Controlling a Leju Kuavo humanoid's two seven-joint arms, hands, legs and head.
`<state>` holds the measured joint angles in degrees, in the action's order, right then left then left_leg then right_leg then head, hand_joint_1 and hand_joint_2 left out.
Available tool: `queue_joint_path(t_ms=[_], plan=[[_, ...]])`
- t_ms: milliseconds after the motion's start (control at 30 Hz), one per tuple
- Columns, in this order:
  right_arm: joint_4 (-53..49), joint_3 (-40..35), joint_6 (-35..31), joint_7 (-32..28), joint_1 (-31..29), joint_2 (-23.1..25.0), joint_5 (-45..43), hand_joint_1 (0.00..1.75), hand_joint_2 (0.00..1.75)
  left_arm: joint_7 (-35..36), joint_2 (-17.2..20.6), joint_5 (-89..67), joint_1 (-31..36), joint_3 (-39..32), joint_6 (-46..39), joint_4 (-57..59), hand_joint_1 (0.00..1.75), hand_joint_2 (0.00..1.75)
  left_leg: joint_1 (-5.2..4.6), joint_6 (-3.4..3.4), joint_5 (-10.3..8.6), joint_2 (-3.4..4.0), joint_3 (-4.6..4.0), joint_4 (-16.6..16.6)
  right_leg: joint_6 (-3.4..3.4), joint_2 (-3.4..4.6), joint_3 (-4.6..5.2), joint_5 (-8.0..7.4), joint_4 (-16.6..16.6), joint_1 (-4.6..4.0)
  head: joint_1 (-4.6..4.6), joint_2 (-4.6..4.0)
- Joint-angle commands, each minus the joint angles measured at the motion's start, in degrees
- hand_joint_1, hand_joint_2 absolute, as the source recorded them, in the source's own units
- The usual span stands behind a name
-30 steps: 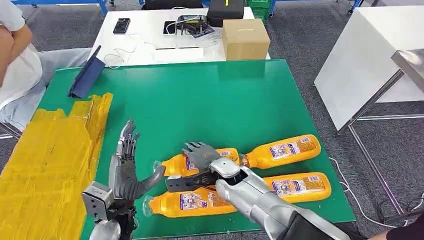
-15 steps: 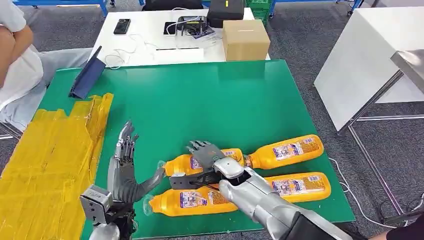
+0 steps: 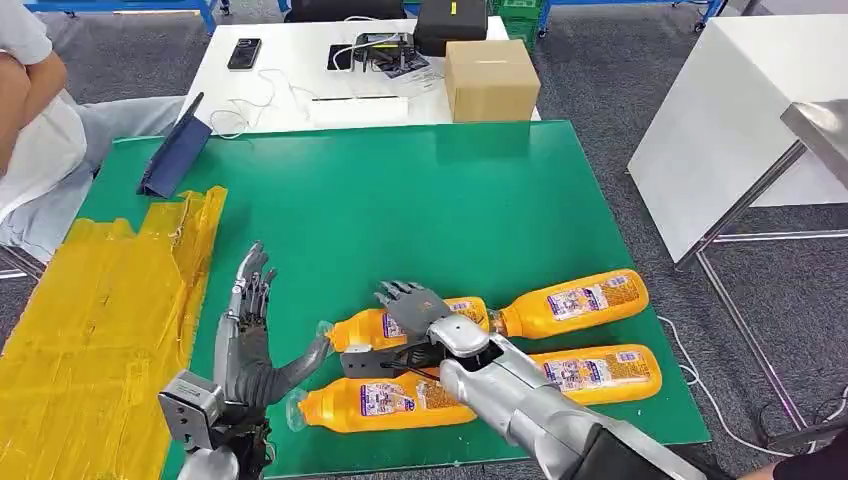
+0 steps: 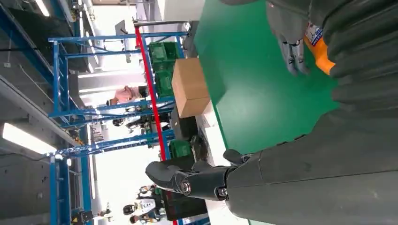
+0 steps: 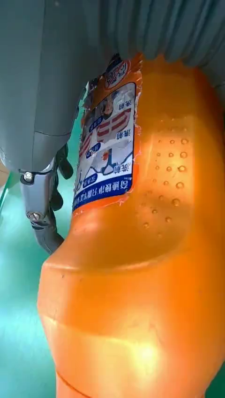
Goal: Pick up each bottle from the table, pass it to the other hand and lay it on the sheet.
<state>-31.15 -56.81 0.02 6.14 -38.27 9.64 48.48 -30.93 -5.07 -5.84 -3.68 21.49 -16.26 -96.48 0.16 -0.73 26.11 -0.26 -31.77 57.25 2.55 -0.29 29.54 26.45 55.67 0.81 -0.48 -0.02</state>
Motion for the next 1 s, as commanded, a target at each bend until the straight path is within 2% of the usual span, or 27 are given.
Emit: queue_joint_path(t_ms=[33,167,200,233,267,300,1000], plan=[[0.20,0.93,0.10,1.08,0.65,-2.38,0.99,0.00,1.75,0.21,0.33,-0.50,0.19,-1.02,0.10,0.17,0.00,1.75,0.04,0.03,-0.02,-0.09,0.03,-0.04,-0.07,-0.10,-0.08,0.00,-0.08,-0.05,0.00,0.00],[-0.90,1.11,0.79,1.27,0.74,-3.29,1.83,0.00,1.75,0.33,0.33,-0.84,-0.14,-1.14,-0.01,-0.26,0.00,1.75,0.03,0.02,-0.01,-0.08,0.03,-0.02,-0.05,-0.08,-0.08,0.00,-0.06,-0.04,0.00,0.00],[-0.87,1.09,1.16,1.22,0.69,-3.53,2.02,0.05,1.75,0.31,0.31,-0.88,-0.14,-1.12,0.03,-0.22,0.00,1.75,0.06,0.03,-0.02,-0.10,0.03,-0.04,-0.08,-0.11,-0.11,-0.02,-0.11,-0.07,-0.02,0.00],[-0.84,1.16,1.33,1.09,0.67,-3.65,2.05,0.72,1.75,0.23,0.36,-0.88,0.01,-0.99,0.14,-0.23,0.00,1.75,0.03,0.02,-0.02,-0.10,0.05,-0.04,-0.06,-0.10,-0.10,0.00,-0.08,-0.03,0.00,0.00],[-0.85,1.28,1.63,0.81,0.69,-3.78,1.97,1.55,1.75,0.19,0.35,-0.86,0.10,-0.92,0.14,-0.33,0.00,1.75,0.02,0.01,-0.02,-0.11,0.04,-0.03,-0.05,-0.11,-0.10,0.00,-0.06,-0.03,0.00,0.00],[-0.84,2.21,1.72,0.37,0.84,-3.88,1.06,1.75,1.75,0.11,0.31,-0.76,0.09,-0.93,0.15,-0.39,0.00,1.75,0.04,0.02,-0.04,-0.12,0.04,-0.05,-0.08,-0.12,-0.11,-0.01,-0.10,-0.04,-0.02,0.00],[-1.85,6.81,-2.70,0.50,1.76,-3.02,1.60,1.75,1.75,0.15,0.24,-0.82,-0.30,-0.98,0.18,-1.57,0.00,1.75,0.08,0.04,0.00,-0.05,0.06,-0.01,-0.11,-0.05,-0.14,-0.01,-0.09,-0.09,-0.02,0.00]])
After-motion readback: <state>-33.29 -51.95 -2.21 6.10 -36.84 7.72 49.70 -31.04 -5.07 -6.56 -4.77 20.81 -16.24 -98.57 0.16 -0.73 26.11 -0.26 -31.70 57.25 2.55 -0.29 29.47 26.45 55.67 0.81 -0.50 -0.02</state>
